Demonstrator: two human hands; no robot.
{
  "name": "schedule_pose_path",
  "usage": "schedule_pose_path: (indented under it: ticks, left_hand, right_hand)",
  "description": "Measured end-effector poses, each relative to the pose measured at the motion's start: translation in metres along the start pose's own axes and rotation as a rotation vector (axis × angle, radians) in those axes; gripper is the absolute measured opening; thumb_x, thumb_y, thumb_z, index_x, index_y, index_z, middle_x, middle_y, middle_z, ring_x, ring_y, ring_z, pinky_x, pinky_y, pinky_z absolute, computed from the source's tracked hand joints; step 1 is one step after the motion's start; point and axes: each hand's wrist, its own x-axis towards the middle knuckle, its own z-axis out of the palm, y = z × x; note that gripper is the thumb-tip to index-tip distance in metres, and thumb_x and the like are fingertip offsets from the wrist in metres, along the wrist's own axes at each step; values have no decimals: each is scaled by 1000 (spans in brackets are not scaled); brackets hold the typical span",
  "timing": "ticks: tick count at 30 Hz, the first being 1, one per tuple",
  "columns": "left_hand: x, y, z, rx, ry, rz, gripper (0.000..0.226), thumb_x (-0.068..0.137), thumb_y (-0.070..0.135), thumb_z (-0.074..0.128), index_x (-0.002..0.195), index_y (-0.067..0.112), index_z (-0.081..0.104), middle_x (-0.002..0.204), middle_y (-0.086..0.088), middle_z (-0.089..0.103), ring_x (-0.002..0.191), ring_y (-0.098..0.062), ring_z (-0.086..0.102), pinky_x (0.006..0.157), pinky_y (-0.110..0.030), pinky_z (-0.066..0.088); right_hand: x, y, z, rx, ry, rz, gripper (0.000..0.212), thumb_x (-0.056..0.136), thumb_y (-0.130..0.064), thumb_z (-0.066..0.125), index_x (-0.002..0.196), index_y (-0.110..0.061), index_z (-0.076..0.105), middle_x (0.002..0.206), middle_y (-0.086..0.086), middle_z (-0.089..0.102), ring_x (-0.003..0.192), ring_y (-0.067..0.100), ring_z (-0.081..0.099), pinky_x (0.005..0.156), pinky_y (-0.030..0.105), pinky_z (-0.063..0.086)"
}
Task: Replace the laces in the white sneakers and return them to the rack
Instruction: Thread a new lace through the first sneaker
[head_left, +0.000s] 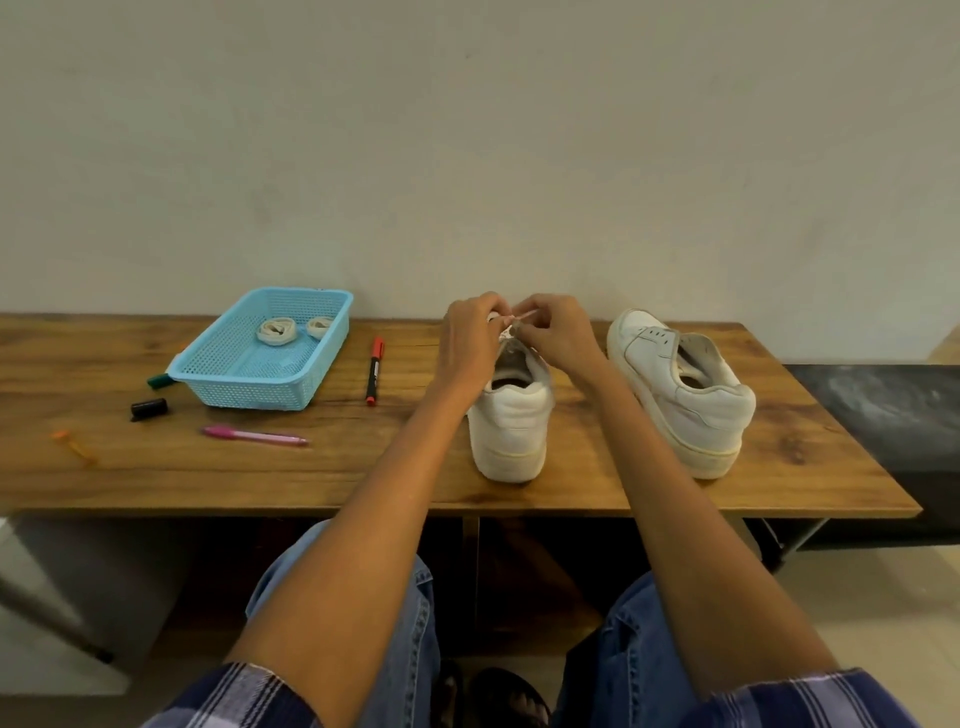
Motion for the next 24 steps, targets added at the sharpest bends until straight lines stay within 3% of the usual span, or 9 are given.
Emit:
schedule_pose_path:
  ticks: [4, 7, 10, 12, 14, 17, 19, 21, 24]
  left_hand:
    - [3, -5, 1, -130, 14, -108, 9, 89, 11, 61, 89, 6, 69, 88, -3, 70, 78, -12, 59, 60, -5, 37]
    - [3, -8, 3, -245, -34, -183, 10, 86, 15, 67, 90, 7, 70, 90, -4, 70, 83, -15, 64, 65, -12, 44]
    - [4, -11, 2, -348, -57, -283, 14, 84, 17, 69, 91, 5, 68, 87, -3, 66, 80, -13, 61, 58, -6, 43]
    - [4, -13, 2, -377, -70, -317, 14, 84, 16, 69, 91, 4, 67, 90, -6, 67, 83, -15, 61, 63, -12, 46]
    - [3, -13, 2, -398, -75, -334, 9, 85, 15, 68, 88, 6, 66, 94, -10, 69, 86, -18, 63, 70, -20, 49]
    - [4, -14, 2, -421, -57, -362, 7, 86, 13, 67, 87, 7, 67, 93, -9, 69, 86, -17, 63, 75, -25, 50]
    - [4, -16, 1, -413, -48, -368, 8, 86, 13, 67, 88, 6, 68, 91, -8, 69, 83, -15, 62, 74, -23, 49]
    - [2, -19, 1, -393, -58, -370, 6, 85, 12, 68, 86, 6, 68, 87, -6, 68, 81, -15, 61, 71, -22, 48]
    - [0, -21, 1, -343, -59, -370, 7, 84, 11, 68, 86, 5, 70, 90, -8, 70, 82, -14, 60, 70, -21, 46]
  right_hand:
    - [1, -9, -6, 416, -139, 178, 26, 84, 9, 51, 95, -13, 58, 77, 11, 62, 66, 15, 58, 65, 23, 50]
    - [-1, -3, -12, 521, -218, 165, 32, 77, 19, 52, 79, -11, 61, 74, 10, 64, 68, 16, 60, 68, 26, 52]
    - [-3, -2, -8, 339, -191, 49, 27, 75, 16, 61, 77, -10, 70, 82, 22, 67, 77, 24, 60, 79, 37, 53]
    - [-1, -5, -9, 101, -125, -69, 22, 74, 11, 64, 80, -8, 73, 86, 21, 70, 78, 19, 60, 80, 23, 51]
    - [3, -11, -11, -240, -46, -200, 13, 75, 2, 68, 81, -7, 75, 81, 8, 72, 77, 13, 57, 71, 6, 41]
    - [5, -13, -9, -428, -6, -261, 12, 77, -5, 67, 79, -14, 73, 74, -8, 63, 81, 13, 53, 71, 22, 40]
    - [3, -15, -2, -167, 67, -194, 14, 81, -2, 62, 82, -15, 66, 75, -8, 60, 73, 7, 53, 67, 23, 43]
    - [4, -22, -11, 351, 268, 5, 15, 88, -2, 54, 86, -17, 56, 78, -5, 57, 66, 6, 50, 57, 21, 44]
    - [11, -19, -52, 1019, 547, 271, 5, 97, -16, 50, 92, -15, 49, 73, -1, 50, 59, 9, 45, 46, 18, 41]
